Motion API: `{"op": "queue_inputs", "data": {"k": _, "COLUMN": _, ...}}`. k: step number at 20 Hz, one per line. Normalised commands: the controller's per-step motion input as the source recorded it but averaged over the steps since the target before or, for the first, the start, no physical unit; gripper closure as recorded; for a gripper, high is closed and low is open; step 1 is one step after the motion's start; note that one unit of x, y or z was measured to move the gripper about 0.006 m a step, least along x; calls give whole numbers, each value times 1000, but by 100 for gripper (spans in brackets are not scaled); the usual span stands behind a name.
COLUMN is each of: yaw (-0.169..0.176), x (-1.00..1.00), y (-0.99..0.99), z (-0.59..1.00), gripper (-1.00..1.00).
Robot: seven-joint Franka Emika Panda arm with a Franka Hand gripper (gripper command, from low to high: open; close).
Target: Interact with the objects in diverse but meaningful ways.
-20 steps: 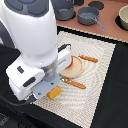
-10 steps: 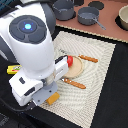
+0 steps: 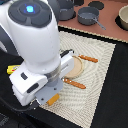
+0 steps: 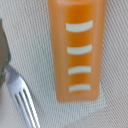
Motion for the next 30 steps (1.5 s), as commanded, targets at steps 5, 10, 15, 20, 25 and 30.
{"op": "queue_inputs", "data": {"k": 5, "yaw": 16, "x": -606, "y": 324, "z": 339, "gripper": -100}}
{"op": "queue_inputs", "data": {"k": 10, "yaw": 62, "x": -803, "y": 475, "z": 212, "gripper": -100}}
{"op": "queue_inputs", "data": {"k": 15, "yaw": 74, "x": -914, "y": 442, "z": 53, "gripper": -100}}
{"op": "queue_inputs", "data": {"k": 20, "yaw": 67, "x": -906, "y": 414, "z": 0, "gripper": -100}}
{"op": "queue_inputs", "data": {"k": 25, "yaw": 73, "x": -897, "y": 386, "z": -4, "gripper": -100}}
{"op": "queue_inputs", "data": {"k": 30, "yaw": 94, "x": -919, "y": 331, "z": -59, "gripper": -100}}
